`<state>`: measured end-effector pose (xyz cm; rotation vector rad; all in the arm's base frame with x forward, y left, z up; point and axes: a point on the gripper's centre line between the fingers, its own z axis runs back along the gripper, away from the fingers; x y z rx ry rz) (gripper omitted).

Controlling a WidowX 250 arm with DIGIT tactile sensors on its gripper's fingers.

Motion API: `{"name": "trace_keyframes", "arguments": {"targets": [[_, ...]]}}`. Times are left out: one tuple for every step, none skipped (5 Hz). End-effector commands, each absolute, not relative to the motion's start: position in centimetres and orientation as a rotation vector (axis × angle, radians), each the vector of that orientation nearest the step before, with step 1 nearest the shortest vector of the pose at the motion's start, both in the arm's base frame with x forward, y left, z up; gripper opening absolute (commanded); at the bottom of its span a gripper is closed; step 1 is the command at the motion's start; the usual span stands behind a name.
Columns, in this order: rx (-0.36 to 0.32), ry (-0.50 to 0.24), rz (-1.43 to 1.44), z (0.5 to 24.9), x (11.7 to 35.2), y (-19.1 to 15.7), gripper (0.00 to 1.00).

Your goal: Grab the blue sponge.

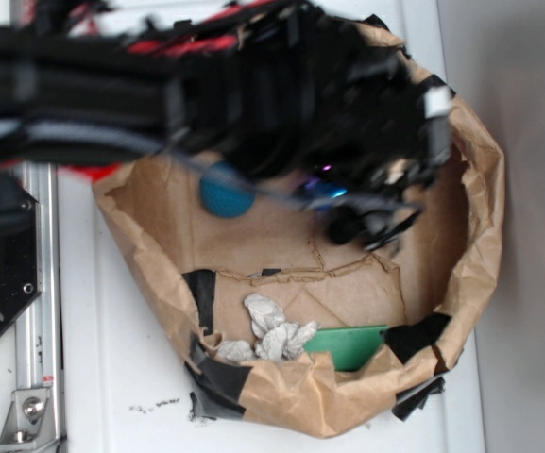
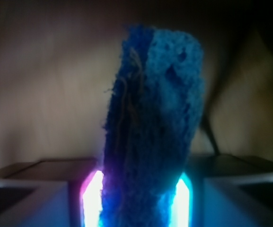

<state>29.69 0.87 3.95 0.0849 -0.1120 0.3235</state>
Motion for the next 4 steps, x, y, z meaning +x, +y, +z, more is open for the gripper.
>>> {"name": "trace_keyframes", "arguments": {"targets": [[0.074, -0.238, -0.101, 12.9, 27.2, -0.2, 0.00], [-0.014, -0.160, -0.160, 13.8, 26.8, 1.5, 0.00], [-0.005, -0.069, -0.091, 13.4, 26.7, 1.8, 0.00], [0.052, -0.055, -0.073, 12.2, 26.3, 1.8, 0.00]]}}
